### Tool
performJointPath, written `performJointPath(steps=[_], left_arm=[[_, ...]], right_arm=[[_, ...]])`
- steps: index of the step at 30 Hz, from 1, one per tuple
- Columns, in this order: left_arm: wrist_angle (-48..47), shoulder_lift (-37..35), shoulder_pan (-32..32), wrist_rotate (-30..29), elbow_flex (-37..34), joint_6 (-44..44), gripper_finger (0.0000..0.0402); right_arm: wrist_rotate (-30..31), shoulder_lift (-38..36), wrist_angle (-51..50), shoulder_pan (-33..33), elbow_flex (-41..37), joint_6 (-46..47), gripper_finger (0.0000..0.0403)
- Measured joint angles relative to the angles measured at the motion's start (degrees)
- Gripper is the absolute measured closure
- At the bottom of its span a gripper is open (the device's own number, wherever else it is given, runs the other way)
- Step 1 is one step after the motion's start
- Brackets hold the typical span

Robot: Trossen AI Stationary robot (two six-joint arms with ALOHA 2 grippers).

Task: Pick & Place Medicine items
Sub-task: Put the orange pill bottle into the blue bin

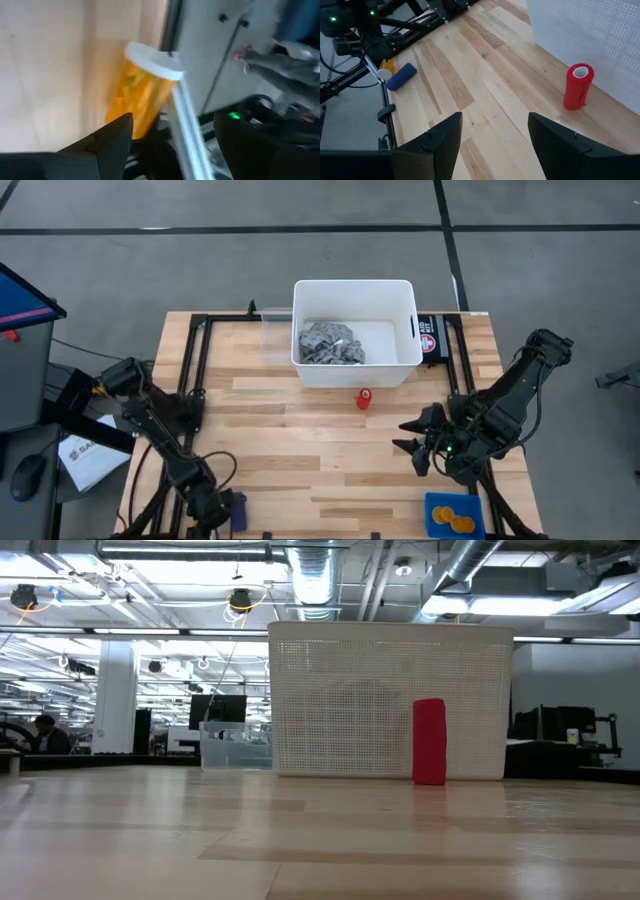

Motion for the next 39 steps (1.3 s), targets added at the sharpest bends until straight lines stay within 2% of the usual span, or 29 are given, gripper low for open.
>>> performJointPath(steps=[6,15,23,30,39], left_arm=[[-4.5,0.1,-0.8,-9.0,0.0,-0.4,0.0130],[-0.4,3.3,-1.6,-8.1,0.0,3.0,0.0131],[-1.2,5.8,-1.6,-10.8,0.1,3.2,0.0133],[-2.9,6.9,0.6,-12.6,0.2,-0.1,0.0133],[-6.2,6.6,3.6,-18.1,0.2,-3.9,0.0133]], right_arm=[[0.0,0.0,-1.6,0.0,0.0,2.8,0.0179],[-0.1,0.0,-2.2,0.5,0.0,5.9,0.0179],[-0.2,0.0,-2.2,0.5,0.0,6.8,0.0179],[-1.8,0.0,-2.2,0.5,0.0,7.0,0.0179],[-2.0,0.0,-2.5,0.5,0.0,7.0,0.0179]])
